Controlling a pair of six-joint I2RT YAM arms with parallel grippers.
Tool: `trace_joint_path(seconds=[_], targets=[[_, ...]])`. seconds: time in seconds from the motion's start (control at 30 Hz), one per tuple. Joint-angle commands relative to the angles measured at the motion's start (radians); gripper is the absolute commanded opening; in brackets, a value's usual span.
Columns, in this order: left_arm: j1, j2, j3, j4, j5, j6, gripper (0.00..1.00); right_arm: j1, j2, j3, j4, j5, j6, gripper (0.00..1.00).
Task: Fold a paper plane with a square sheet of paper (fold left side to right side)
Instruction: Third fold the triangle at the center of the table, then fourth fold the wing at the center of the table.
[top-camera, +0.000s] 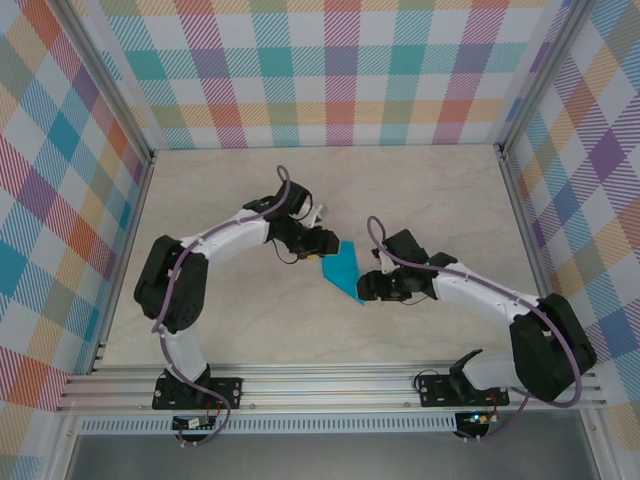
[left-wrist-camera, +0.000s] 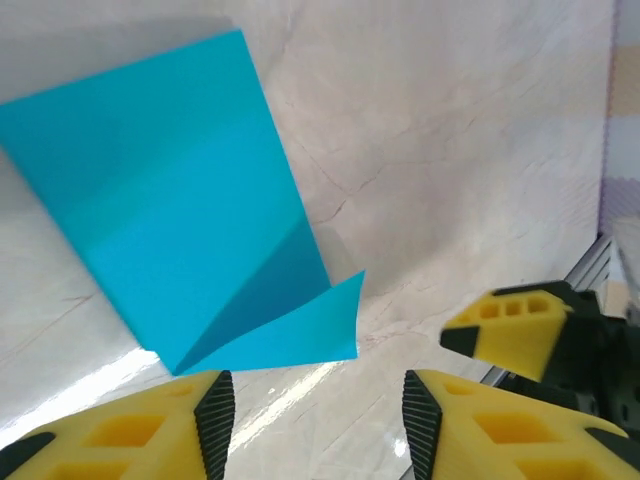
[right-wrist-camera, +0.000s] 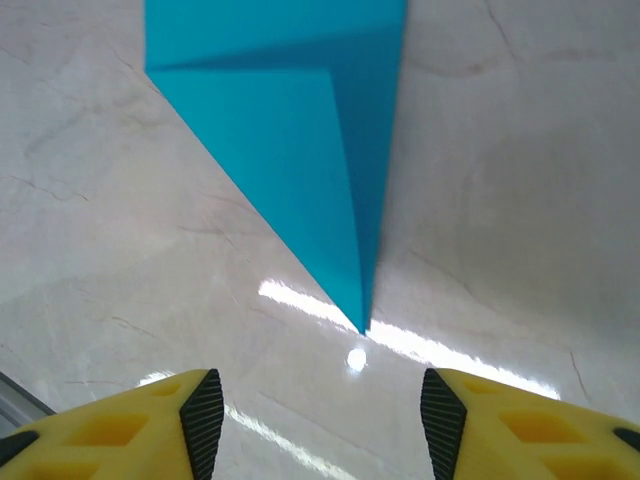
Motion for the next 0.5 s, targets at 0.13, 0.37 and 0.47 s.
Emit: trace_joint_path(seconds=[0.13,0.37,0.47], targets=[[0.029,-0.055,-0.206,0.153,0.006,-0.126,0.53,-0.049,0.224,0.150,0.130,-0.111,-0.216,0.60],[0.026,-0.001,-0.234,0.279,0.056,-0.196,0.55,-0.079,0.319,0.183,0.128,-0.126,-0.241,0.58],[0.017,0.026,-0.219,0.290,0.062,-0.201,0.55,-0.099,0.315,0.168,0.135,-0.114,-0.230,0.56]])
